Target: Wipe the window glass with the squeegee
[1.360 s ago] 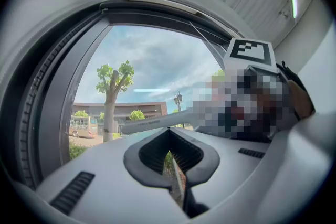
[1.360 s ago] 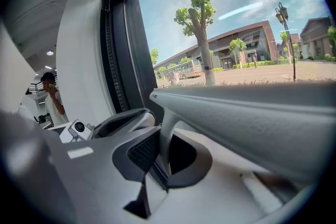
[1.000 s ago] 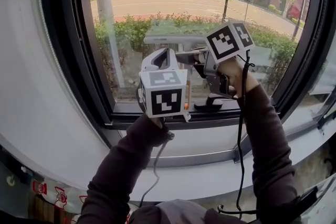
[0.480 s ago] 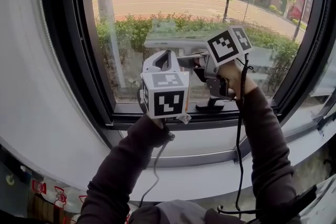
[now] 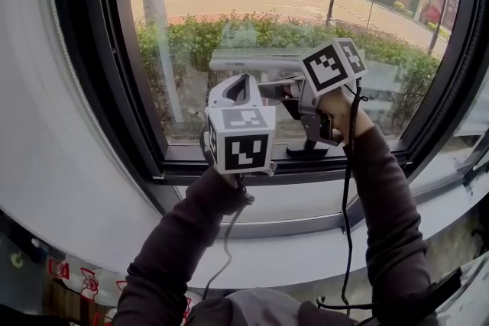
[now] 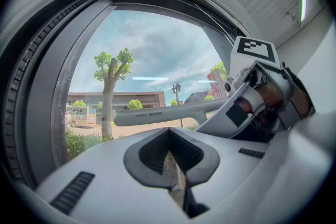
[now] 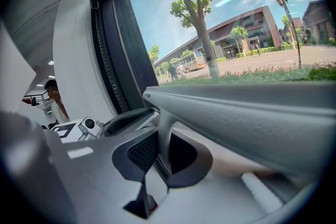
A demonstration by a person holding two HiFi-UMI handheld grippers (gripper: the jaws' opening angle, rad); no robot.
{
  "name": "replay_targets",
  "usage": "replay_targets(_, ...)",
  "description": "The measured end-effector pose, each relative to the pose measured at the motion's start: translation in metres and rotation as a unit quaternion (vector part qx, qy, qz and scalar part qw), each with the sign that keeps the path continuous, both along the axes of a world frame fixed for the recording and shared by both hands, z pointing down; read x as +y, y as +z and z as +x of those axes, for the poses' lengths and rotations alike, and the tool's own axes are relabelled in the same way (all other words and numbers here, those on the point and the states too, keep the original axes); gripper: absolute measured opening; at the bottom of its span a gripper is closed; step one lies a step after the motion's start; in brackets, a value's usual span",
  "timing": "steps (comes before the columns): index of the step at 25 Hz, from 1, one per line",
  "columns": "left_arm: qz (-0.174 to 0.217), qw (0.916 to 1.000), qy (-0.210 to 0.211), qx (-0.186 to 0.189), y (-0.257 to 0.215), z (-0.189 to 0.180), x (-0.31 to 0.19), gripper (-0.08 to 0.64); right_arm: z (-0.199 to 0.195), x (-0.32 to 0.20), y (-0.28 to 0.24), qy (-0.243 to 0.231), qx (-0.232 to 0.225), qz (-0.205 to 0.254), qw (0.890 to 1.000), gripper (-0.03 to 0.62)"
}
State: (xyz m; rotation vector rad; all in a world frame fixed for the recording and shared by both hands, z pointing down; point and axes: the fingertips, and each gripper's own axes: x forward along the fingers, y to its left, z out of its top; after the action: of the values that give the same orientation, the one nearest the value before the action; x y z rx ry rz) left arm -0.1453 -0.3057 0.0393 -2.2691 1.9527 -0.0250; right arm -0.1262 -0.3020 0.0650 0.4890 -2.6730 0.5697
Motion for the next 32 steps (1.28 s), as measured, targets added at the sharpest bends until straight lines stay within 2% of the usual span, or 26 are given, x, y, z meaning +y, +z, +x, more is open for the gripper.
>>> replay_targets(8,-0.001,1.0,-0.004,0.002,0.003,-0.001,0.001,-0.002,-0.001,0.002,0.002,-0.013,-0.025,-0.038,0.999,0.031)
replay_targets(24,-0.026,0.9996,-0.011,-0.007,0.028,0.0,-0.002,-0.002,0.0,0.0,0.029,-0.023,-0.005,-0.059,0.998,0.031)
replay_targets(32,-0.028,0.9994,-0.019,-0.005,0.028,0.0,-0.001,-0.002,0.0,0.002,0.03,-0.027,-0.014,-0.072,0.997,0.031)
